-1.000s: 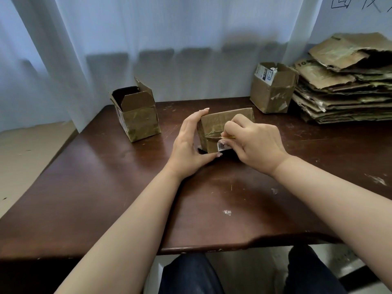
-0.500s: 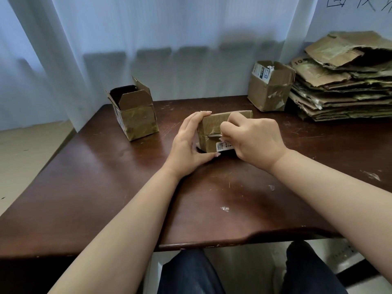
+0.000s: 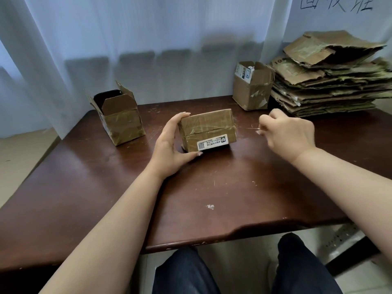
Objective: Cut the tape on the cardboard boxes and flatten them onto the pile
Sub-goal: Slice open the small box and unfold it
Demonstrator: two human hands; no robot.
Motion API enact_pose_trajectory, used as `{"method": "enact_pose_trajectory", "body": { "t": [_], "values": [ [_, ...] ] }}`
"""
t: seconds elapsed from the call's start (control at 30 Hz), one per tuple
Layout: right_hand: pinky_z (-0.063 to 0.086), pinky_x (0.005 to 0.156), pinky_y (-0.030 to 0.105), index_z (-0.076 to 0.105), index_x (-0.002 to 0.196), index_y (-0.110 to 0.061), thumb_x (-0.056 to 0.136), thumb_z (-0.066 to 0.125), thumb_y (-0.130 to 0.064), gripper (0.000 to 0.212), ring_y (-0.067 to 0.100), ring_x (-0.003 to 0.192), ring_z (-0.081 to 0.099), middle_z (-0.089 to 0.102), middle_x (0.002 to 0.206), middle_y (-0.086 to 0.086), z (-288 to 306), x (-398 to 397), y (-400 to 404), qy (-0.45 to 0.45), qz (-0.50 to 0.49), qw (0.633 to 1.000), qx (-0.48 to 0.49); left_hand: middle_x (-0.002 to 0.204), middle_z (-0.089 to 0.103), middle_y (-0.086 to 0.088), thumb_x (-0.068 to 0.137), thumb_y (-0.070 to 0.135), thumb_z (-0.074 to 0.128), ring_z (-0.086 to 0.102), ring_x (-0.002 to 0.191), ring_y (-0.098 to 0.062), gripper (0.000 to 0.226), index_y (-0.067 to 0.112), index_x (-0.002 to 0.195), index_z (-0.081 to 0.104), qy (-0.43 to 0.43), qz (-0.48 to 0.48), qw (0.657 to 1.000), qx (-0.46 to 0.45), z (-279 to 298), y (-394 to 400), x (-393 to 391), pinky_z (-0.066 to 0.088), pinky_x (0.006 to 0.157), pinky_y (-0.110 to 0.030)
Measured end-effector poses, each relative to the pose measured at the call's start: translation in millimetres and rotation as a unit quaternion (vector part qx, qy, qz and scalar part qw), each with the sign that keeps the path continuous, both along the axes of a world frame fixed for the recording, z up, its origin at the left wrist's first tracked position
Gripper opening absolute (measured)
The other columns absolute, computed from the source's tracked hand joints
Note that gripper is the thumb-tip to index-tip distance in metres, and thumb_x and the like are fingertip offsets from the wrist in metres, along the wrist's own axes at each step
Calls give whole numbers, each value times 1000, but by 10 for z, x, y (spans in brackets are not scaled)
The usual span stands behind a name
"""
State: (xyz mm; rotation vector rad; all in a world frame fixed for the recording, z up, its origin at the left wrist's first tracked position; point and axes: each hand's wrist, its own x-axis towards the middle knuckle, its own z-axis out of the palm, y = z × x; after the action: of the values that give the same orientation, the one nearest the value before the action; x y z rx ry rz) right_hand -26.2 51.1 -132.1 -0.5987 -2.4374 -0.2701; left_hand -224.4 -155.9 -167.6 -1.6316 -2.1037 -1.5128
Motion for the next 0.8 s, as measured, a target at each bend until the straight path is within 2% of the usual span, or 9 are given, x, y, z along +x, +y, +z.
{"method": "enact_pose_trajectory", "body": {
  "t": [0.1, 0.2, 0.3, 0.53, 0.8],
  "values": [
    [31, 58, 30, 59, 94, -19, 94, 54, -36, 18, 36, 78, 59, 57, 95, 3, -49, 129, 63, 26, -59, 992, -104, 142, 45, 0, 65, 19, 86, 42, 135, -17, 93, 19, 142, 34, -9, -4, 1000, -14, -27, 4, -26, 35, 112, -46],
    [42, 67, 35, 58, 90, -23, 92, 57, -34, 11, 33, 85, 59, 61, 90, 1, -71, 58, 2, 91, 3, 974, -207, 139, 47, 1, 64, 19, 85, 44, 132, -16, 95, 26, 143, 31, -28, 2, 999, -19, -26, 12, -18, 36, 112, -46],
    [49, 75, 38, 58, 87, -26, 91, 58, -27, 4, 25, 83, 60, 63, 81, -4, -61, -78, -83, 126, 65, 945, -295, 140, 47, 4, 64, 22, 85, 43, 133, -11, 99, 34, 145, 29, -22, 11, 999, -28, -4, 11, 6, 35, 113, -43],
    [51, 78, 42, 65, 93, -24, 91, 59, -28, 8, 25, 84, 62, 66, 79, -4, -82, -227, -120, 160, 86, 934, -307, 138, 49, 3, 65, 14, 88, 45, 132, -15, 97, 27, 144, 34, -23, 5, 999, -34, 13, 20, 10, 35, 113, -36],
    [51, 75, 41, 66, 94, -21, 92, 58, -25, 9, 25, 81, 61, 67, 79, 0, -142, -262, -119, 162, 83, 939, -290, 138, 49, 3, 63, 19, 89, 45, 132, -15, 95, 25, 142, 35, -18, 5, 999, -26, -1, 25, -16, 35, 113, -40]
  ]
}}
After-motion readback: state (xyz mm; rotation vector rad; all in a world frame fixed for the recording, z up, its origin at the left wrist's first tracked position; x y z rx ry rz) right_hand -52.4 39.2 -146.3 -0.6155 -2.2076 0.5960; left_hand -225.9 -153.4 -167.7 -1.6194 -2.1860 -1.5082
